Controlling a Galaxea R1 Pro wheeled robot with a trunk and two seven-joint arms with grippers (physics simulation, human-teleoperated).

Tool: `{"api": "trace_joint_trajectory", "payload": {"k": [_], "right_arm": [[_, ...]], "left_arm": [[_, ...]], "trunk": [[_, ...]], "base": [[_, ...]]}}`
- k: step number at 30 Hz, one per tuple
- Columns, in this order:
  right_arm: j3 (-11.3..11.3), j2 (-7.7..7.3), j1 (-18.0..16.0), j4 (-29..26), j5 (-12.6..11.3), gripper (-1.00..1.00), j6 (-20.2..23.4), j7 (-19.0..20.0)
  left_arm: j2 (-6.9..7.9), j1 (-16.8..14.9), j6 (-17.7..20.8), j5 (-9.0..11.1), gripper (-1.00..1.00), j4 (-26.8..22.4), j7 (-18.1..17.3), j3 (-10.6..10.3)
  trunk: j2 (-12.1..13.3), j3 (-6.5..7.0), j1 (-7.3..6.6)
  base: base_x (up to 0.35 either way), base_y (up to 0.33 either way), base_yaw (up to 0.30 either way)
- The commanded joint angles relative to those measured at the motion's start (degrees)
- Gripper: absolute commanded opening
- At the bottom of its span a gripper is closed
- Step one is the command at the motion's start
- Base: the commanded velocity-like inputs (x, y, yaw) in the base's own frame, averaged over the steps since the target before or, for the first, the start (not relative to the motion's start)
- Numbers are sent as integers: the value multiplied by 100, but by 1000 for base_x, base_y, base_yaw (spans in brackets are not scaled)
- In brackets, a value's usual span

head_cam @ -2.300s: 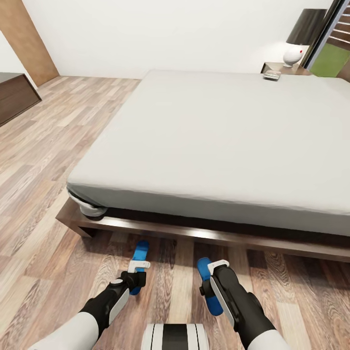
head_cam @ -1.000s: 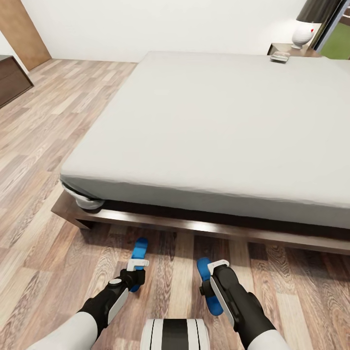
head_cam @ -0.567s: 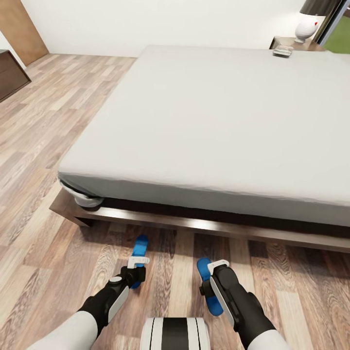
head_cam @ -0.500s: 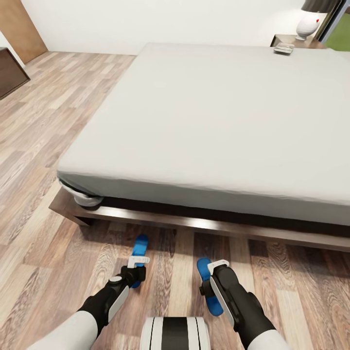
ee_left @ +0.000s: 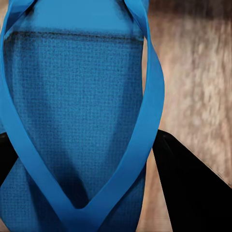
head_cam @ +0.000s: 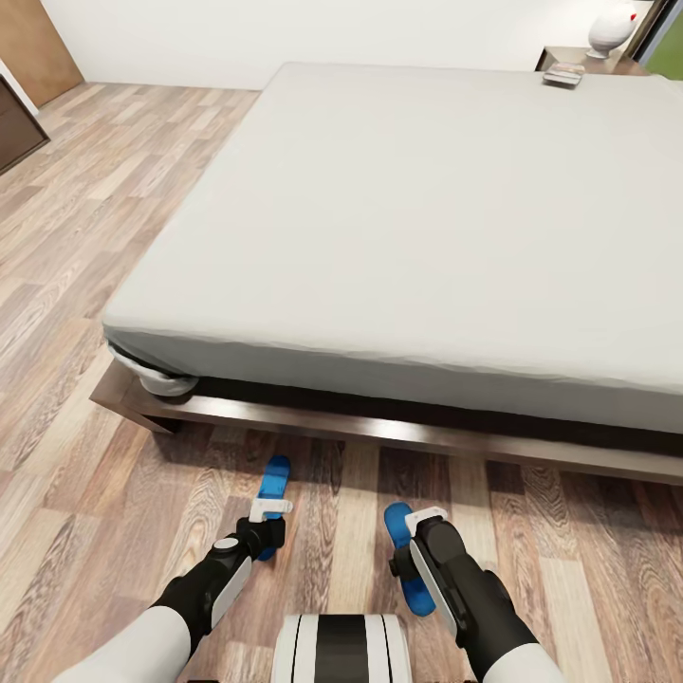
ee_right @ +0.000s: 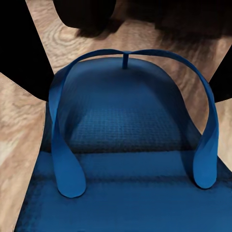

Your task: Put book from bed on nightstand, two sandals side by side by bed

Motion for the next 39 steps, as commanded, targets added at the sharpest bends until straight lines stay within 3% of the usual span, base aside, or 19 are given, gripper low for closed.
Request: {"api": "trace_joint_trajectory", "payload": {"k": [1, 6, 11, 17, 21, 28, 32, 39], "right_arm": [[8, 1, -2, -4, 10, -100, 26, -15], [8, 1, -2, -4, 10, -100, 26, -15], [8, 4, -2, -4, 10, -100, 26, -15], [8, 1, -2, -4, 10, -100, 26, -15], [8, 5, -2, -4, 10, -100, 26, -15], [8, 1, -2, -4, 10, -100, 26, -15], [8, 2, -2, -4, 10, -100, 26, -15], [8, 6, -2, -4, 10, -100, 26, -15]], "left_arm": [[4, -1, 31, 46, -100, -10, -5, -21], [4, -1, 31, 49, -100, -11, -1, -20], [4, -1, 36, 47, -100, -11, -3, -16], [4, -1, 28, 48, -100, -11, 13, -20], [4, -1, 30, 46, -100, -11, 4, -20], [4, -1, 25, 47, -100, -13, 9, -21], [4, -1, 24, 49, -100, -14, 10, -19], [4, -1, 23, 50, -100, -18, 13, -16]], "trunk": [[-2, -4, -1], [-2, -4, -1], [-8, -115, 12], [-8, -115, 12], [-14, -203, 22], [-14, -203, 22], [-19, -292, 32], [-19, -292, 32]], "base": [[0, 0, 0], [0, 0, 0], [0, 0, 0], [0, 0, 0], [0, 0, 0], [0, 0, 0], [0, 0, 0], [0, 0, 0]]}}
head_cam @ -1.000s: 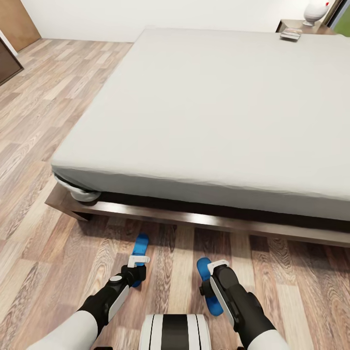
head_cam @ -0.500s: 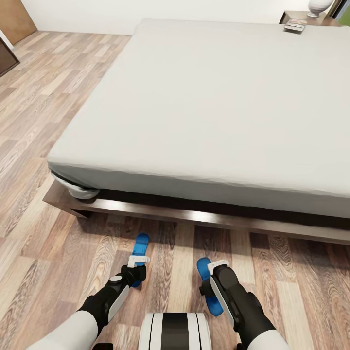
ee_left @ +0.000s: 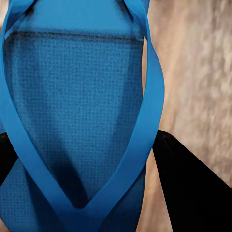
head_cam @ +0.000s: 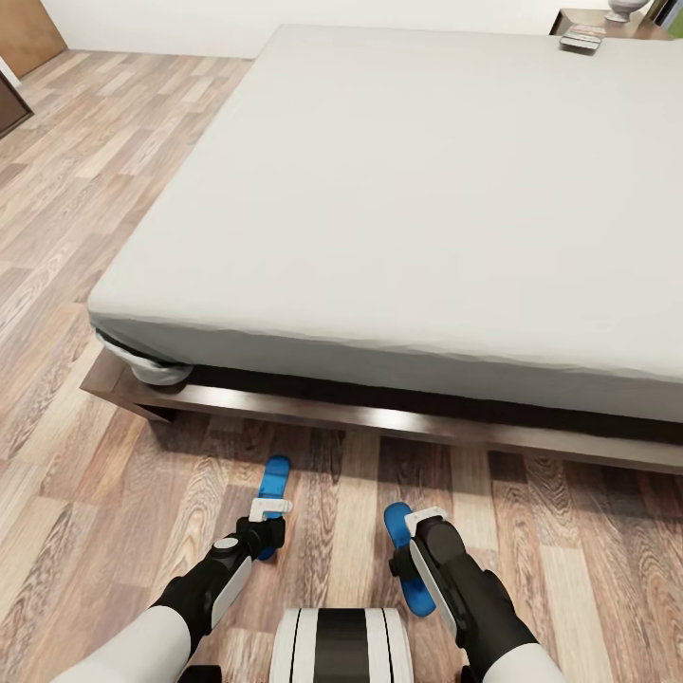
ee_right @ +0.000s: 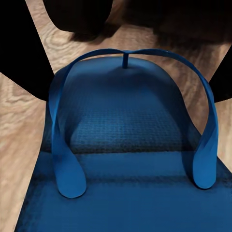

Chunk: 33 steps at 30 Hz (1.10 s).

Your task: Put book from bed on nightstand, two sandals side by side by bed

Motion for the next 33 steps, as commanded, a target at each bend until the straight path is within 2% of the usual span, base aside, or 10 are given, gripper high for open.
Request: {"api": "trace_joint_trajectory", "payload": {"k": [1, 5, 9, 29, 33], "right_arm": [[9, 1, -2, -4, 8, -100, 26, -15], [9, 1, -2, -4, 8, -100, 26, -15], [11, 2, -2, -4, 8, -100, 26, -15], [13, 2, -2, -4, 8, -100, 26, -15], [14, 2, -2, -4, 8, -100, 26, -15]], "left_arm": [[4, -1, 31, 48, -100, -10, -5, -21], [4, -1, 31, 50, -100, -10, -4, -19], [5, -1, 36, 48, -100, -37, -17, -18], [36, 8, 46, 49, -100, -240, -32, -21], [38, 8, 52, 44, -100, -239, -37, -25]], "trunk": [[-1, -3, -1], [-1, -3, -1], [-7, -92, 9], [-7, -92, 9], [-3, -25, 2]], "base": [[0, 0, 0], [0, 0, 0], [0, 0, 0], [0, 0, 0], [0, 0, 0]]}}
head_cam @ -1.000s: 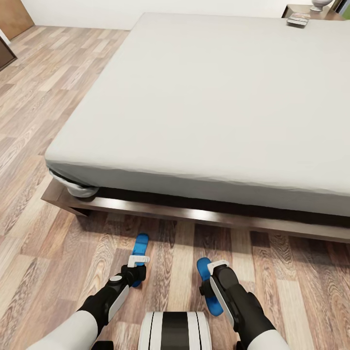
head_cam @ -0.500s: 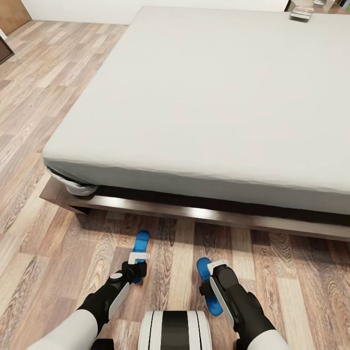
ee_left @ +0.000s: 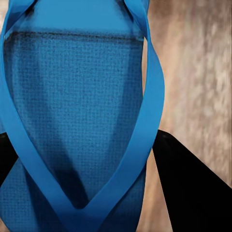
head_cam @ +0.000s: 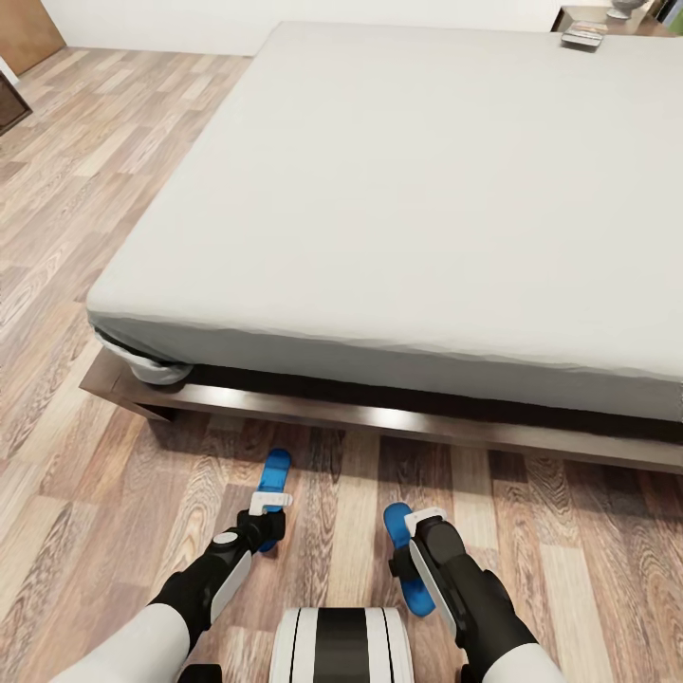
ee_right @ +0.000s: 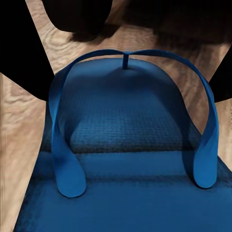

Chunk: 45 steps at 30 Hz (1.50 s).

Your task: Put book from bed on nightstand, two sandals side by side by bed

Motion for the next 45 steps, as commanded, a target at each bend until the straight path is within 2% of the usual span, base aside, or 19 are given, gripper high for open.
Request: {"api": "trace_joint_trajectory", "payload": {"k": [1, 17, 45], "right_arm": [[8, 0, -2, -4, 6, -100, 26, -15], [113, 0, -2, -4, 6, -100, 26, -15], [124, -2, -2, -4, 6, -100, 26, -15]], "left_arm": [[4, -1, 30, 46, -100, -11, -7, -16], [4, -1, -22, 41, -100, -19, 16, -21], [4, -1, -86, 21, -100, -26, 31, -26]], "trunk": [[-1, -3, -1], [-1, -3, -1], [-1, -3, -1]], "base": [[0, 0, 0], [3, 0, 0], [51, 23, 0]]}}
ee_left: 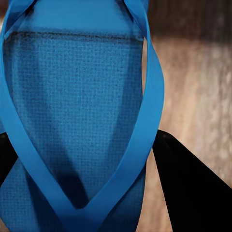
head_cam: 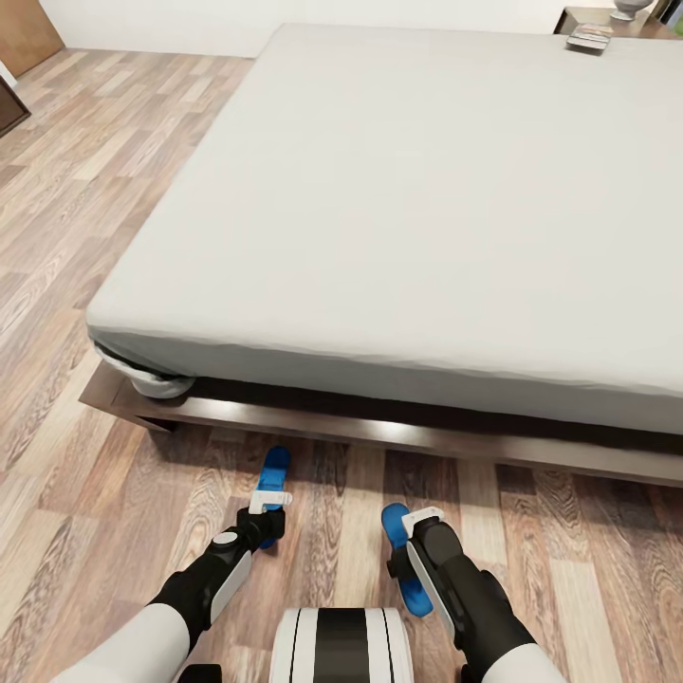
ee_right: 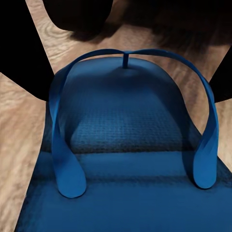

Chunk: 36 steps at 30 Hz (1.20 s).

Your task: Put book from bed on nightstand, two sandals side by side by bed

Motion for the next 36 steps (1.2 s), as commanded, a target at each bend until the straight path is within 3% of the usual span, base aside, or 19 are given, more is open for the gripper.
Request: {"api": "trace_joint_trajectory", "payload": {"k": [1, 5, 23, 27, 36], "right_arm": [[8, 0, -2, -4, 8, -100, 26, -15], [8, -1, -2, -4, 8, -100, 26, -15], [8, -7, -2, -4, 15, -100, 26, -15], [5, -7, -2, -4, 22, -100, 26, -15], [4, -8, -2, -11, 25, -100, 26, -15]], "left_arm": [[4, -1, 32, 47, -100, -9, -6, -18], [2, -1, 37, 45, -100, -10, -5, -18], [4, -1, 34, 47, -100, -10, -10, -18], [4, -1, 38, 45, -100, -10, -10, -18], [4, -1, 32, 45, -100, -10, -23, -18]], "trunk": [[-1, -3, -1], [-7, -92, 9], [-11, -158, 17], [-16, -247, 27], [-19, -291, 33]], "base": [[4, 3, 0], [2, 2, 0], [0, 0, 0], [0, 0, 0], [0, 0, 0]]}}
